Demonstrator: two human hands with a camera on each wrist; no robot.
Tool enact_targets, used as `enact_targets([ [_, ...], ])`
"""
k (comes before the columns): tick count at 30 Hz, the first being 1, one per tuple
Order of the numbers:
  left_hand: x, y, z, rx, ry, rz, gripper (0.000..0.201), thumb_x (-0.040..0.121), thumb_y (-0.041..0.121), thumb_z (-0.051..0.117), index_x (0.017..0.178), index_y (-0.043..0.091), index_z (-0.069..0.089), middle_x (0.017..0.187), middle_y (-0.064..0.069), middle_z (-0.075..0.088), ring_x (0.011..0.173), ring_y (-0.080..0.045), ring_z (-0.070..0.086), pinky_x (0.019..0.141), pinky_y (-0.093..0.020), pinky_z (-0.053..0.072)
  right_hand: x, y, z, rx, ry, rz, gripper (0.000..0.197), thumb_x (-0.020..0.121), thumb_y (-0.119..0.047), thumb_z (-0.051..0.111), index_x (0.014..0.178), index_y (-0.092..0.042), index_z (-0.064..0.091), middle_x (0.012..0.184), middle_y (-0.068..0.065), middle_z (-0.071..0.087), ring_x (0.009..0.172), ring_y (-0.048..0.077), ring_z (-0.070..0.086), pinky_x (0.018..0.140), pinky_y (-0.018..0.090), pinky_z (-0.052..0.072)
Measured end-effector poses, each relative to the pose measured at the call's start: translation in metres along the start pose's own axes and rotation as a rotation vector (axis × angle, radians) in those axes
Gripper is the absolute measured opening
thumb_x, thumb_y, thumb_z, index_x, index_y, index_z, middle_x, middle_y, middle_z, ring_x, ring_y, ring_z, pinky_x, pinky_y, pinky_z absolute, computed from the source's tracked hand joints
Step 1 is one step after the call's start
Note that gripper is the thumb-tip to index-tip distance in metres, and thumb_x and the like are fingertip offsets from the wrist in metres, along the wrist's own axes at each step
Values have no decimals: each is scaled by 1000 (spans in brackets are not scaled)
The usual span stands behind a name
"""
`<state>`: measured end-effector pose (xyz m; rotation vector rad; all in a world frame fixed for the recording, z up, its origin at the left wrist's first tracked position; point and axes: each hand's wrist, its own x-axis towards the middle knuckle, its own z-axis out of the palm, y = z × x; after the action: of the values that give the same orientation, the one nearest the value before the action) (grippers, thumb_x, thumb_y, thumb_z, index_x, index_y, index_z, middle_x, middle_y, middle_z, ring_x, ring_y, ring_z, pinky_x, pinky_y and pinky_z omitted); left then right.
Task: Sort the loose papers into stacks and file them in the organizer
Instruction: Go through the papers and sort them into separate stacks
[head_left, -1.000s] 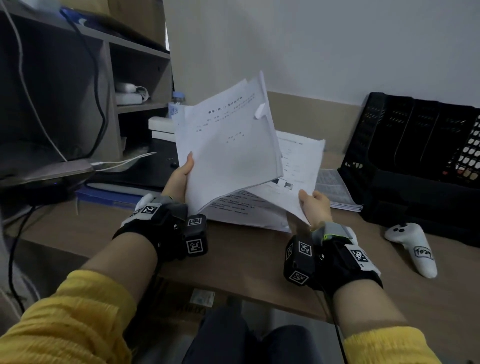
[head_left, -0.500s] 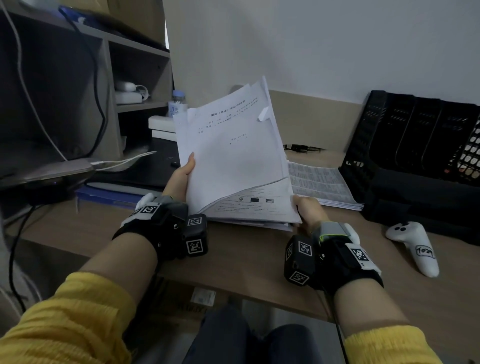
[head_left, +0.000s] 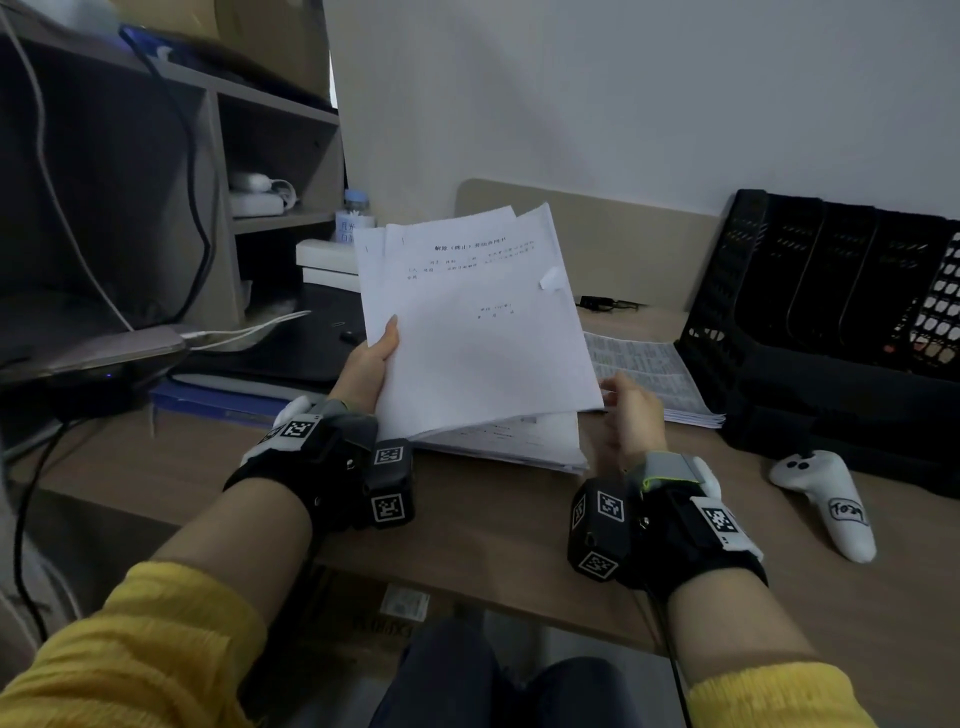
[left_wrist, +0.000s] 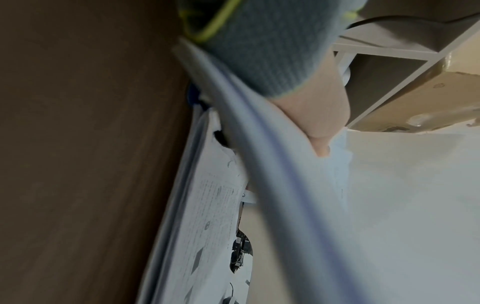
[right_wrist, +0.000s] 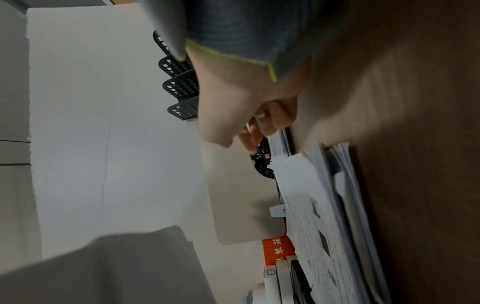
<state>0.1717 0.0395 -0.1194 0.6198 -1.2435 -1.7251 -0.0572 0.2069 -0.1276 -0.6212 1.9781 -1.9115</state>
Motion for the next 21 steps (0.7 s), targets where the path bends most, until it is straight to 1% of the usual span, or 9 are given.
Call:
enact_targets([
  [2, 2, -3, 1, 65, 22, 72, 39, 101, 31, 46, 127, 4, 58, 120, -7, 65, 99, -17, 65, 76, -18, 55, -7, -4, 4, 227, -117, 45, 36, 99, -37, 39, 82, -16, 62, 67, -2, 50, 51, 11, 34, 48, 24, 21],
  [5, 1, -5, 3, 118, 31, 140, 32, 101, 28, 48, 121, 6, 60, 110, -1, 66, 92, -8, 64, 69, -9, 52, -18, -10, 7, 405, -259, 60, 45, 100, -45, 35, 91, -10, 62, 58, -5, 46, 43, 8, 29, 41, 22, 19],
  [7, 0, -6, 5, 126, 25, 151, 27, 100, 27, 50, 117, 10, 62, 103, 3, 68, 89, -5, 64, 70, -10, 52, -22, -13, 7, 425, -314, 37, 44, 99, -46, 39, 89, -9, 62, 55, -5, 47, 36, 5, 29, 34, 18, 18],
  [9, 0, -8, 7, 136, 11, 147, 25, 98, 28, 52, 111, 11, 65, 105, 0, 70, 91, -10, 67, 76, -18, 54, -27, -14, 5, 298, -363, -32, 35, 96, -44, 48, 85, -15, 64, 59, -3, 54, 36, 6, 37, 35, 19, 26],
  [10, 0, -9, 8, 141, 8, 142, 26, 98, 30, 54, 109, 11, 67, 105, -1, 71, 93, -13, 68, 79, -22, 55, -29, -15, 4, 202, -382, -95, 26, 95, -39, 53, 85, -19, 66, 65, -2, 60, 41, 9, 48, 39, 22, 36],
  [12, 0, -10, 8, 147, 4, 144, 27, 97, 31, 54, 108, 10, 68, 102, -1, 72, 92, -14, 69, 75, -21, 55, -32, -14, 2, 83, -409, -203, 9, 93, -22, 59, 95, -24, 68, 85, -3, 72, 68, 14, 68, 62, 30, 55],
  [13, 0, -10, 8, 147, 5, 149, 28, 97, 31, 54, 110, 9, 67, 101, 0, 71, 90, -12, 69, 72, -18, 55, -31, -13, 2, 53, -426, -232, 17, 93, -16, 59, 105, -25, 67, 96, -4, 74, 83, 15, 70, 73, 33, 57],
  [17, 1, -11, 8, 132, 10, 159, 29, 98, 32, 53, 111, 10, 66, 101, 2, 71, 89, -9, 69, 69, -15, 55, -29, -13, 5, -53, -502, -302, 46, 97, -16, 53, 141, -28, 44, 126, -11, 63, 109, 5, 64, 86, 23, 54],
  [21, 1, -11, 9, 119, 20, 150, 24, 97, 32, 54, 106, 13, 67, 98, 3, 71, 87, -9, 69, 70, -17, 55, -21, -9, 5, -75, -516, -322, 56, 98, -22, 51, 146, -40, 30, 142, -14, 50, 127, 10, 52, 107, 40, 43],
])
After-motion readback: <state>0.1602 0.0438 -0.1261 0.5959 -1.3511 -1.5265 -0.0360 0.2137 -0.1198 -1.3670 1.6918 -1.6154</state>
